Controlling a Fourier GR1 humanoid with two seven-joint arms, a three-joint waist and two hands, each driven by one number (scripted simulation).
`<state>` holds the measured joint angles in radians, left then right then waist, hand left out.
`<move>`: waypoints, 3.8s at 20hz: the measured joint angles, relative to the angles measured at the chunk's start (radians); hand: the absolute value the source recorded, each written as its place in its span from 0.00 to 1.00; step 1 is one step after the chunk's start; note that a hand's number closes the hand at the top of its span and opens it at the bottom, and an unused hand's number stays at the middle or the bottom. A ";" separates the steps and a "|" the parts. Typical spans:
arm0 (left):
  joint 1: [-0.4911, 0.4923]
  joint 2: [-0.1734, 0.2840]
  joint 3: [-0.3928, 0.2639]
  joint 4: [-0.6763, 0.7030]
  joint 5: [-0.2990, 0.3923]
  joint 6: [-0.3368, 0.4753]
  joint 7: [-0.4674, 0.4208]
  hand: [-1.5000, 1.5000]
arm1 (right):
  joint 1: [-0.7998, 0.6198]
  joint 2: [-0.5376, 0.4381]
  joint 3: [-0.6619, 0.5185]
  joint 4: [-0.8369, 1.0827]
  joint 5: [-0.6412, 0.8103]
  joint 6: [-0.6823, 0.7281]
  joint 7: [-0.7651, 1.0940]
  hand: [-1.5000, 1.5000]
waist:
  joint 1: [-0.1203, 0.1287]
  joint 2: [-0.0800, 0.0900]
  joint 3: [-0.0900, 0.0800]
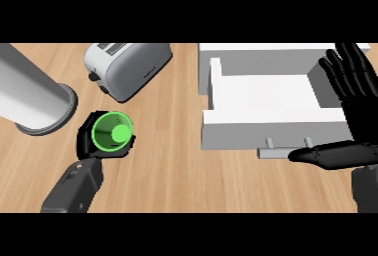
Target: Pick up the cup, place it into the drawer and close the drawer
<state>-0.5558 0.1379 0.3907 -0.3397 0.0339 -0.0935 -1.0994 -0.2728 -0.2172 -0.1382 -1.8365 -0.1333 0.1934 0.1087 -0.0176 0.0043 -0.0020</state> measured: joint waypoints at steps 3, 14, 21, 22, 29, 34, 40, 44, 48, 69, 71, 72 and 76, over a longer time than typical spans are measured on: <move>-0.050 -0.015 -0.034 -0.050 -0.008 -0.023 0.034 1.00 | -0.010 -0.005 -0.005 0.002 0.001 -0.004 0.012 0.00 | 0.008 -0.004 0.001; -0.266 -0.117 -0.162 -0.319 0.008 0.005 0.332 1.00 | 0.019 -0.001 -0.016 0.002 0.017 -0.011 -0.008 0.00 | 0.024 -0.012 0.003; -0.409 -0.134 -0.301 -0.449 0.071 0.160 0.585 1.00 | 0.008 -0.004 -0.022 0.005 0.015 -0.013 -0.001 0.00 | 0.012 -0.010 0.003; -0.448 -0.135 -0.314 -0.446 0.074 0.192 0.619 1.00 | 0.000 -0.007 -0.024 0.008 0.014 -0.013 -0.001 0.00 | 0.009 -0.009 0.003; -0.656 -0.137 -0.419 -0.315 0.146 0.359 0.783 1.00 | 0.001 0.001 -0.013 0.020 0.023 -0.003 -0.032 0.00 | -0.020 0.001 0.003; -0.755 -0.138 -0.487 -0.159 0.189 0.425 0.833 1.00 | -0.025 0.001 -0.013 0.047 0.018 0.004 -0.046 0.00 | -0.045 0.010 0.003; -0.787 -0.138 -0.600 -0.032 0.242 0.427 0.873 1.00 | -0.055 0.007 0.008 0.055 0.013 0.019 -0.052 0.00 | -0.093 0.021 0.004; -0.774 -0.138 -0.672 0.016 0.258 0.383 0.889 1.00 | -0.073 0.010 0.021 0.053 0.015 0.020 -0.048 0.00 | -0.121 0.028 0.004; -0.757 -0.138 -0.725 0.037 0.274 0.366 0.886 0.00 | -0.089 0.014 0.032 0.058 0.011 0.029 -0.051 0.00 | -0.150 0.037 0.004; -0.702 -0.138 -0.670 -0.057 0.580 0.386 0.621 0.00 | -0.068 -0.140 0.292 0.050 -0.065 0.433 0.079 0.00 | -0.114 0.023 0.002; -0.697 -0.138 -0.667 -0.054 0.593 0.394 0.609 0.00 | -0.052 -0.176 0.300 0.044 0.025 0.436 0.056 0.00 | -0.092 0.018 0.003; -0.696 -0.138 -0.662 -0.051 0.598 0.395 0.604 0.00 | -0.049 -0.180 0.312 0.044 0.080 0.423 0.047 0.00 | -0.080 0.017 0.003; -0.672 -0.138 -0.643 -0.052 0.613 0.366 0.568 0.00 | -0.005 -0.166 0.377 0.087 0.280 0.342 0.004 0.00 | -0.033 0.010 0.002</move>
<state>-1.2281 0.0004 -0.2519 -0.3917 0.6467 0.2720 -0.5314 -0.2776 -0.3837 0.2392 -1.7493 0.1471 0.5354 0.1130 -0.0510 0.0145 0.0005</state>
